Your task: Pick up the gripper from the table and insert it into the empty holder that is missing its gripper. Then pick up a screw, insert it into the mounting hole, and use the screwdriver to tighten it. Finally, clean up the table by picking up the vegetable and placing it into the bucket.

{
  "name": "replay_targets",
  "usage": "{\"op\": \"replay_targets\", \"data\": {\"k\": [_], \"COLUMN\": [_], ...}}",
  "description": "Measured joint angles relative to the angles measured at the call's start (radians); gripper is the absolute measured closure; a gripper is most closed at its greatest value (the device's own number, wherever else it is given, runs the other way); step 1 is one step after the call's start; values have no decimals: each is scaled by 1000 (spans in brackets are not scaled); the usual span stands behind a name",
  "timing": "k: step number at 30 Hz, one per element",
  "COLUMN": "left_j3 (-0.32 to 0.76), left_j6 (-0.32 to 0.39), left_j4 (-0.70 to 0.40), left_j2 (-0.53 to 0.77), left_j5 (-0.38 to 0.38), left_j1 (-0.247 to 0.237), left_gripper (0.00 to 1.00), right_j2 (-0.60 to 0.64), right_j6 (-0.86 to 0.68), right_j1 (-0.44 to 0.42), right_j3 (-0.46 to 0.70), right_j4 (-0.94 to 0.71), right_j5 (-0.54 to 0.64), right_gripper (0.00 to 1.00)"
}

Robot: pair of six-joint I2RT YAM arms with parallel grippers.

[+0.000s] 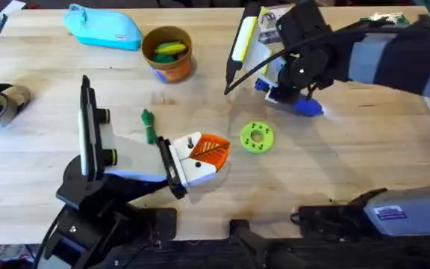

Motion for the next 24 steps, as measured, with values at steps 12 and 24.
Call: {"op": "replay_targets", "data": {"k": [12, 24], "left_j3": [0, 0], "left_j6": [0, 0], "left_j4": [0, 0], "left_j2": [0, 0], "left_j5": [0, 0], "left_j1": [0, 0], "left_gripper": [987, 987], "right_j2": [14, -358], "right_j6": [53, 361], "right_j1": [35, 40], "right_j3": [0, 8], "right_j4": [2, -158], "right_j5": [1, 1], "right_gripper": [43, 6]}}
